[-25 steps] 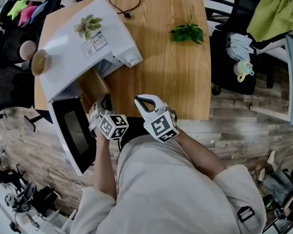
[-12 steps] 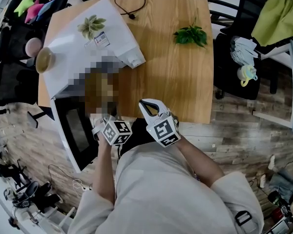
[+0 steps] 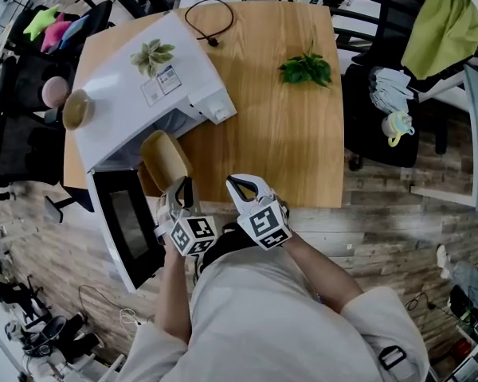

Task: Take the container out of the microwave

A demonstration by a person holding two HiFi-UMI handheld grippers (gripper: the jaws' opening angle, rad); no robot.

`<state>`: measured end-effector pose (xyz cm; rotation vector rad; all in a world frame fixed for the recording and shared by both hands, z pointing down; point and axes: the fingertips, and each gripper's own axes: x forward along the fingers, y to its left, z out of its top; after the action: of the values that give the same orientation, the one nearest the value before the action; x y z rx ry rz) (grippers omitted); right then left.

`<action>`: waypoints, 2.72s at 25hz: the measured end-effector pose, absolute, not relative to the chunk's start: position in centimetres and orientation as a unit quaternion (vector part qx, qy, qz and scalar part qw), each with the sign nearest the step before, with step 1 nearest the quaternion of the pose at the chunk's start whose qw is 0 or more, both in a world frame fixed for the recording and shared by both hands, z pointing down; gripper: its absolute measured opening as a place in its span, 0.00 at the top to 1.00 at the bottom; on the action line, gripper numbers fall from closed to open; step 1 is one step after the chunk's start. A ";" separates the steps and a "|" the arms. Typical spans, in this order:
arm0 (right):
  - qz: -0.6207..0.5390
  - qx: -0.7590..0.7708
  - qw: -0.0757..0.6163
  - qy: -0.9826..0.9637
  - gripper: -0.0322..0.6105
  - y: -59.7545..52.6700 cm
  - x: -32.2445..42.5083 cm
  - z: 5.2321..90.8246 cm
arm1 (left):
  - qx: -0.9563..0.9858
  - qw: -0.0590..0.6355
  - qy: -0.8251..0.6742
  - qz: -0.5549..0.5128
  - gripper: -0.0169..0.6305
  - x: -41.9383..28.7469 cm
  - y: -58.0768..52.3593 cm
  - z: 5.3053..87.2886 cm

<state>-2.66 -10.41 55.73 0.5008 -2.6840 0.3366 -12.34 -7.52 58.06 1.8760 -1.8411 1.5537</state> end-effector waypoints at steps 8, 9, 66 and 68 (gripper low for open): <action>0.112 0.190 0.197 -0.955 0.93 -8.7 -3.7 55.4 | 0.635 0.057 -0.627 0.448 0.91 -12.1 -5.8 57.2; 0.114 0.190 0.197 -0.955 0.93 -8.3 -4.0 55.3 | 0.636 0.058 -0.630 0.442 0.91 -12.2 -5.5 57.0; 0.029 0.303 0.115 -0.946 0.93 -9.1 -5.4 43.7 | 0.716 0.054 -0.679 0.153 0.94 -12.8 -3.8 43.7; 0.030 0.302 0.113 -0.946 0.93 -9.0 -5.4 43.6 | 0.715 0.048 -0.680 0.153 0.94 -13.0 -4.0 43.3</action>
<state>-5.38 -9.01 43.61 0.8851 -2.7759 0.0894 -12.98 -3.96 43.26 2.1805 -2.0740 0.4670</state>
